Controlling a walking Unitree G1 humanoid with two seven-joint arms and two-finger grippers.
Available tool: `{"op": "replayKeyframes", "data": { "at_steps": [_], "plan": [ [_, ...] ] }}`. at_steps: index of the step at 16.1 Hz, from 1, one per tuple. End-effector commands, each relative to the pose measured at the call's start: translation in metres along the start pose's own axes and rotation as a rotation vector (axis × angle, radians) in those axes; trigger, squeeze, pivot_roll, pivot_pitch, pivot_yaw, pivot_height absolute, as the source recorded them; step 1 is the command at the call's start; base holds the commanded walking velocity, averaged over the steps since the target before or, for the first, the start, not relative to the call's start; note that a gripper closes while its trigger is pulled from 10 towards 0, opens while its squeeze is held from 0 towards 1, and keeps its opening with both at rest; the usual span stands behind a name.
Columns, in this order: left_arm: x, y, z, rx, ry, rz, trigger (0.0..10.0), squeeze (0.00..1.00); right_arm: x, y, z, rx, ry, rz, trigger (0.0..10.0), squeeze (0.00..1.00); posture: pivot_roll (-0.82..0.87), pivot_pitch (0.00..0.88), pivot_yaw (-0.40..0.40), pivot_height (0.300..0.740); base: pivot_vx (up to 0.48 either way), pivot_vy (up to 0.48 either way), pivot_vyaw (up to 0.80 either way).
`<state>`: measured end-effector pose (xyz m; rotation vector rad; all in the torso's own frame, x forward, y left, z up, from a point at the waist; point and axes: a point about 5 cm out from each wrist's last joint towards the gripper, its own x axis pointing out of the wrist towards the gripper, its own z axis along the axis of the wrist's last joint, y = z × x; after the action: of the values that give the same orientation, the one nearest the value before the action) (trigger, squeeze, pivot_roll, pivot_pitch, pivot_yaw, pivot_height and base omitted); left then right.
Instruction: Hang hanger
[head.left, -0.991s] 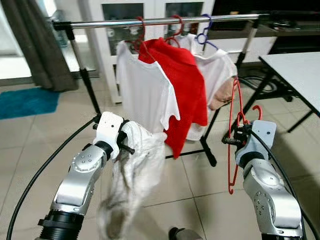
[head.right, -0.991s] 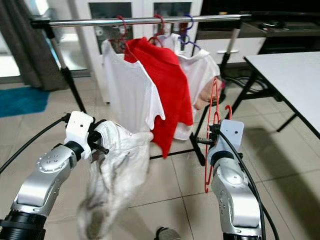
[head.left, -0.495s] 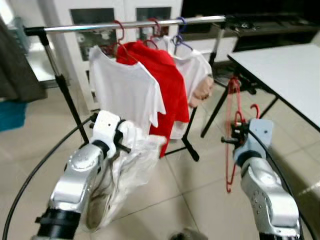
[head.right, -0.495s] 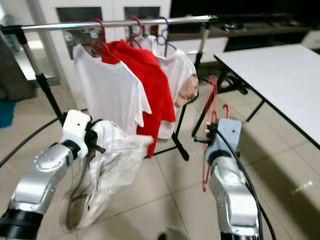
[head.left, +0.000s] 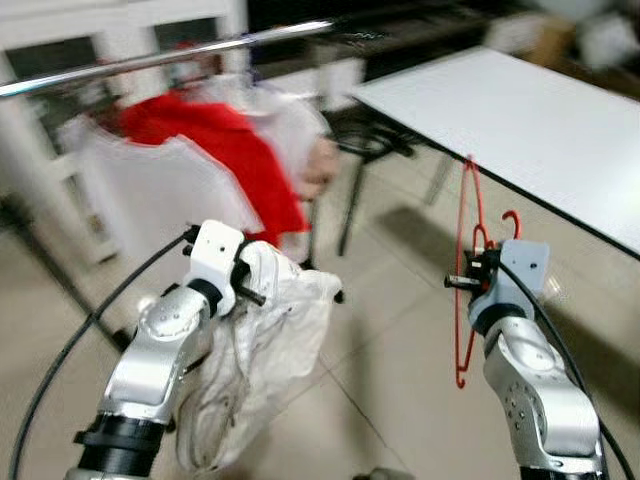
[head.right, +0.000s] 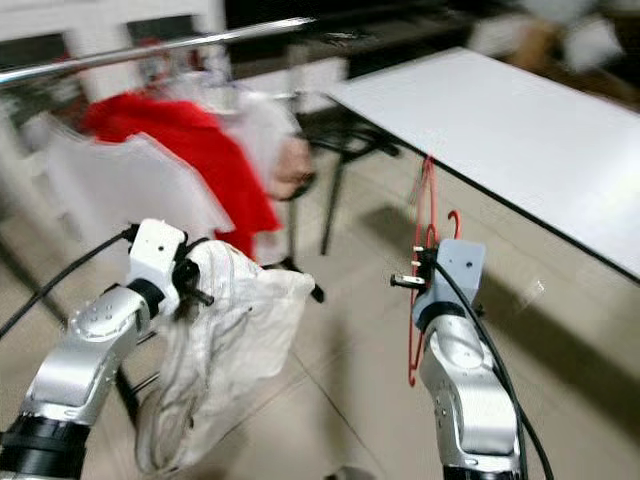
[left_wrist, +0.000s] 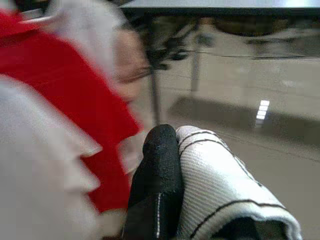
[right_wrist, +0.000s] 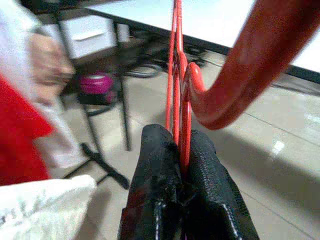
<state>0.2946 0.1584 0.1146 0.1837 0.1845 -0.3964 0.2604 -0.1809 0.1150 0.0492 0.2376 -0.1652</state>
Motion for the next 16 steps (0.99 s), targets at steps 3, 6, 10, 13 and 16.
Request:
{"op": "replayKeyframes", "data": {
  "at_steps": [3,6,10,13,16],
  "plan": [
    [0.0004,0.0006,0.0124,0.027,-0.054,-0.004,10.0,0.00,-0.0004,-0.0013,0.0032,-0.001,-0.007,-0.008,10.0,0.00,-0.11,0.000,-0.001,0.740,0.000,0.000,-0.80],
    [-0.0002,0.0016,0.0122,0.031,-0.052,-0.001,10.0,0.00,-0.0005,0.0002,0.0026,0.004,-0.004,-0.004,10.0,0.00,-0.10,0.000,-0.001,0.740,0.000,0.000,-0.80],
    [0.0008,0.0018,0.0131,0.032,-0.056,-0.003,10.0,0.00,0.0000,0.0004,0.0017,0.012,0.001,-0.005,10.0,0.00,-0.10,0.000,0.001,0.740,0.000,0.000,-0.80],
    [0.0018,0.0016,0.0138,0.027,-0.059,-0.007,10.0,0.00,0.0006,-0.0002,0.0018,0.015,0.002,-0.009,10.0,0.00,-0.11,0.000,0.005,0.740,0.000,0.097,-0.80],
    [0.0029,0.0009,0.0146,0.028,-0.061,-0.011,10.0,0.00,0.0003,-0.0005,0.0011,0.016,0.003,-0.014,10.0,0.00,-0.11,0.000,0.009,0.740,0.000,0.340,-0.80]
  ]
}}
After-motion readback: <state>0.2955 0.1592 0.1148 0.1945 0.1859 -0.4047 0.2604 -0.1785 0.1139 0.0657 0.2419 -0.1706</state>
